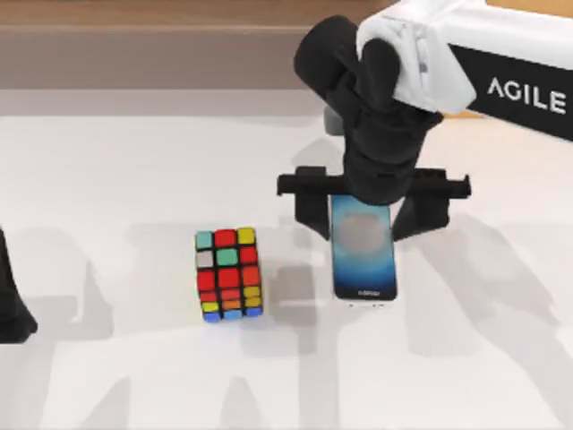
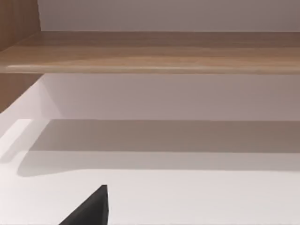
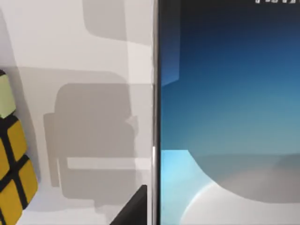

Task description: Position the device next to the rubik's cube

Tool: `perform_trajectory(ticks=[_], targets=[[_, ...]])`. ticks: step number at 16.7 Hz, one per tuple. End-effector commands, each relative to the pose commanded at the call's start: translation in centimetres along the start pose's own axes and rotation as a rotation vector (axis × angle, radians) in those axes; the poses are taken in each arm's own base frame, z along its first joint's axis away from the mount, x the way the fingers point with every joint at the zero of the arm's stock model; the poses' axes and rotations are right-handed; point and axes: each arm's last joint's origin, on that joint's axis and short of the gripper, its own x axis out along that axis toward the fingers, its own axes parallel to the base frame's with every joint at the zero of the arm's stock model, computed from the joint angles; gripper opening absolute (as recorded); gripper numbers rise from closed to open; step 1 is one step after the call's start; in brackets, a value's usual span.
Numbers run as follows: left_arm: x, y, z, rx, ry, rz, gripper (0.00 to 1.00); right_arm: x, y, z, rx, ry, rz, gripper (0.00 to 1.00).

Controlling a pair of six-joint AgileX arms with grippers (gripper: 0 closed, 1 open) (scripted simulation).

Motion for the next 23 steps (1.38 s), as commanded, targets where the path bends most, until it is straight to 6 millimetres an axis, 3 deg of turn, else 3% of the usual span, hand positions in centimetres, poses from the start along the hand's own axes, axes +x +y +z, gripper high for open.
perform_trajectory(ticks=[8, 16, 21, 23], targets=[[0.0, 0.0, 0.0, 0.0, 0.0, 0.0, 1.0, 1.4, 0.2, 0.0, -0.003, -0.022, 0.017, 0.0], [0.0, 0.0, 0.0, 0.0, 0.0, 0.0, 1.0, 5.5, -0.3, -0.6, -0.005, 0.047, -0.043, 0.0], [0.0, 0.0, 0.0, 0.0, 0.0, 0.0, 1.0, 5.6, -0.3, -0.7, -0.005, 0.049, -0.045, 0.0], [0.0, 0.0, 0.0, 0.0, 0.0, 0.0, 1.0, 5.6, -0.3, -0.7, -0.005, 0.049, -0.045, 0.15]])
